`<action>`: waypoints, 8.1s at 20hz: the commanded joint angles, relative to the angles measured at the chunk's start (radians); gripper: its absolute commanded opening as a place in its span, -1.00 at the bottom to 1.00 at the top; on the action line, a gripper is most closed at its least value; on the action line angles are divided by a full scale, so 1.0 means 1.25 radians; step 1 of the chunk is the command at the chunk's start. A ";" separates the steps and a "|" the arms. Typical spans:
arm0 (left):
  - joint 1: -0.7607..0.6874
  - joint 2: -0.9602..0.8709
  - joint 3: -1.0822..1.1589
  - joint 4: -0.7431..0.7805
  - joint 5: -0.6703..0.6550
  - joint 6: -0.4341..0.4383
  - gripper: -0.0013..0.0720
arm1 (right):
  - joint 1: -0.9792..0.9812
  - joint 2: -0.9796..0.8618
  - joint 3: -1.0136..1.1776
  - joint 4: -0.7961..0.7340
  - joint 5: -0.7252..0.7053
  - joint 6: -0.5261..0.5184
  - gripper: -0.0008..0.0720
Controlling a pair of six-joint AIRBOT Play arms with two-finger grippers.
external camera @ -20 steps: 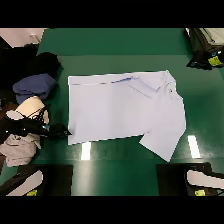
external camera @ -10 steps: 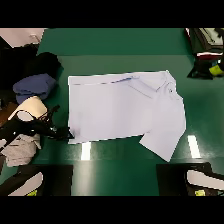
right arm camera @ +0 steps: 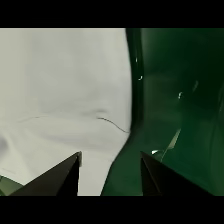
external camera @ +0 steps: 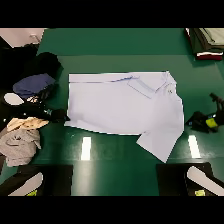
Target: Fold the shirts.
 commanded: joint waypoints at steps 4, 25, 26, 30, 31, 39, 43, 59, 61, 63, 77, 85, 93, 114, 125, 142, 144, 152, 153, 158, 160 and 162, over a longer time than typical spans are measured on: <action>0.000 0.001 0.027 0.004 -0.024 -0.005 -0.89 | -0.035 0.013 -0.142 0.107 -0.127 -0.049 0.06; 0.000 0.126 0.939 -0.036 -0.071 -0.071 -0.89 | 0.161 0.284 0.681 0.230 -0.212 -0.031 -0.93; 0.000 0.126 1.020 -0.040 -0.070 -0.077 -0.89 | 0.144 0.297 0.745 0.228 -0.217 -0.031 -0.93; 0.000 0.165 1.195 -0.063 0.006 -0.110 -0.89 | 0.070 0.323 0.934 0.226 -0.218 -0.031 -0.93; 0.000 0.187 1.195 -0.065 0.018 -0.110 -0.89 | 0.054 0.322 0.968 0.224 -0.209 -0.028 -0.94; 0.000 0.197 0.868 0.049 -0.090 -0.182 -0.89 | -0.030 0.099 1.097 0.226 0.083 0.120 -0.94; 0.000 0.113 0.563 0.041 -0.114 -0.177 -0.89 | 0.108 -0.043 0.900 0.129 0.184 0.141 -0.94; 0.000 -0.339 0.442 -0.080 0.493 0.003 -0.89 | 0.378 -0.425 0.713 -0.145 -0.394 0.177 -0.94; 0.000 -0.349 0.443 -0.081 0.551 0.003 -0.89 | 0.379 -0.425 0.714 -0.144 -0.450 0.177 -0.94; 0.000 -0.350 0.443 -0.077 0.565 0.024 -0.89 | 0.379 -0.425 0.710 -0.146 -0.446 0.176 -0.94; -0.001 -0.363 0.440 0.212 0.103 0.092 -0.50 | 0.424 -0.424 0.533 -0.164 -0.193 0.175 -0.91; 0.060 -0.356 0.440 0.219 -0.142 -0.019 0.36 | 0.413 -0.321 0.586 -0.102 -0.036 0.054 -0.20; 0.128 -0.077 0.075 0.167 -0.109 0.002 0.04 | 0.313 -0.166 0.429 0.046 -0.030 0.027 -0.20; 0.128 0.023 -0.150 0.031 -0.006 -0.019 -0.89 | 0.303 -0.107 0.341 0.034 0.089 -0.001 -0.20; 0.128 0.073 -0.116 0.033 -0.009 -0.004 -0.89 | 0.302 0.135 -0.166 0.005 0.074 0.074 0.00; 0.128 0.073 -0.116 0.028 -0.076 0.002 -0.90 | 0.303 0.164 -0.214 0.058 -0.077 0.069 -0.93; 0.127 0.074 -0.116 0.028 -0.134 0.006 -0.90 | 0.303 0.206 -0.169 -0.018 0.017 0.071 -0.94; 0.128 0.267 -0.115 -0.019 -0.212 -0.043 -0.89 | 0.302 0.412 0.023 -0.153 0.161 0.104 -0.94; 0.128 0.266 -0.115 -0.048 -0.189 -0.041 -0.89 | 0.302 0.408 0.040 -0.145 0.128 0.104 -0.94; 0.127 0.266 -0.115 -0.142 -0.023 -0.023 -0.89 | 0.302 0.274 0.125 -0.144 -0.024 0.103 -0.94; 0.127 0.260 -0.115 -0.152 0.042 -0.022 -0.89 | 0.302 0.208 0.152 -0.144 -0.072 0.103 -0.94; 0.128 0.242 -0.110 -0.153 0.095 -0.023 -0.89 | 0.302 0.142 0.187 -0.144 -0.106 0.099 -0.94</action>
